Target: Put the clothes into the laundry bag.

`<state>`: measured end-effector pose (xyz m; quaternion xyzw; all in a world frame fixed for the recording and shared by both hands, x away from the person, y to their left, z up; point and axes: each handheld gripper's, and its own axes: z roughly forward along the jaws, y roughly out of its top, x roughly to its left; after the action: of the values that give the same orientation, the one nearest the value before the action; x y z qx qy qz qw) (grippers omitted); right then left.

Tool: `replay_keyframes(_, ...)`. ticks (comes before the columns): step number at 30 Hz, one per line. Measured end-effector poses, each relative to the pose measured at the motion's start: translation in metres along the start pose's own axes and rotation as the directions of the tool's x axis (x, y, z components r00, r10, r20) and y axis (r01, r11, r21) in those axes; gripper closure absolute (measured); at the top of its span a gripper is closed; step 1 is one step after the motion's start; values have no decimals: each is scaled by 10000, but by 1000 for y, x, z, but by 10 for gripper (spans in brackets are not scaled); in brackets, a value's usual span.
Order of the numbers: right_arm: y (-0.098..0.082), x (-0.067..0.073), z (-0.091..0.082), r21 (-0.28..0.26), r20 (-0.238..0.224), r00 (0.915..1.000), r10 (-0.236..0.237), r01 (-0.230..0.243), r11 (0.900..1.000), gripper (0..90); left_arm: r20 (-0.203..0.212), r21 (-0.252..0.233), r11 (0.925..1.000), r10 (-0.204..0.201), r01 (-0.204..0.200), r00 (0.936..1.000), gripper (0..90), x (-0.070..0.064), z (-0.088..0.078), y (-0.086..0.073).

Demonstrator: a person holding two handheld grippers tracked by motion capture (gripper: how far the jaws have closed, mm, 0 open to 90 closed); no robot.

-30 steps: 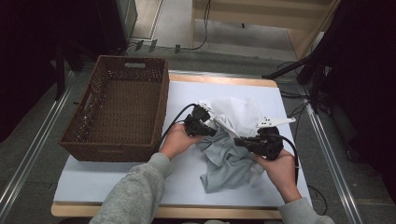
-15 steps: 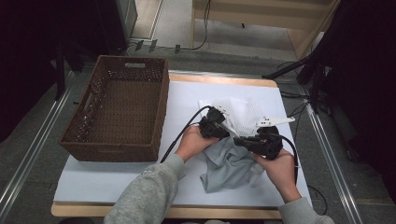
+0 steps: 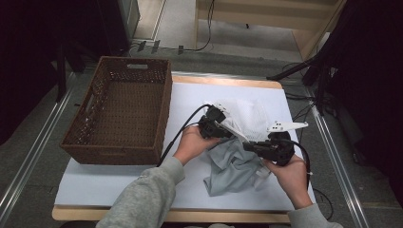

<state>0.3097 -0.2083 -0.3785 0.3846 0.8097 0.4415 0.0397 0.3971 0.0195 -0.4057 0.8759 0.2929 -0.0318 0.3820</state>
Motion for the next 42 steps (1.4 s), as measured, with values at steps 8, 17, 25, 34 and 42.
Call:
replay_keyframes(8, -6, 15, -7, 181, 43, 9994, -330, 329, 9993, 884, 138, -242, 9996, 139, -135, 9998, 900, -20, -25, -20)
replay_keyframes(17, -17, 8, -5, 387, 151, 9999, -34, 29, 9992, 884, -6, -265, 9996, -19, 18, 10000, 900, -26, -40, -54)
replay_keyframes(25, -16, 8, -4, 367, 135, 9999, -41, 36, 9993, 884, -244, 161, 9990, -423, 427, 9988, 900, -21, -36, -89)
replay_keyframes(34, -14, 9, -2, 383, 94, 9999, -85, 82, 9992, 884, -776, 758, 9955, -508, 567, 9957, 900, -12, -15, -106)
replay_keyframes(42, -14, 8, -1, 420, 66, 10000, -54, 51, 9991, 884, -528, 541, 9979, -324, 353, 9981, 900, -18, 8, -91)
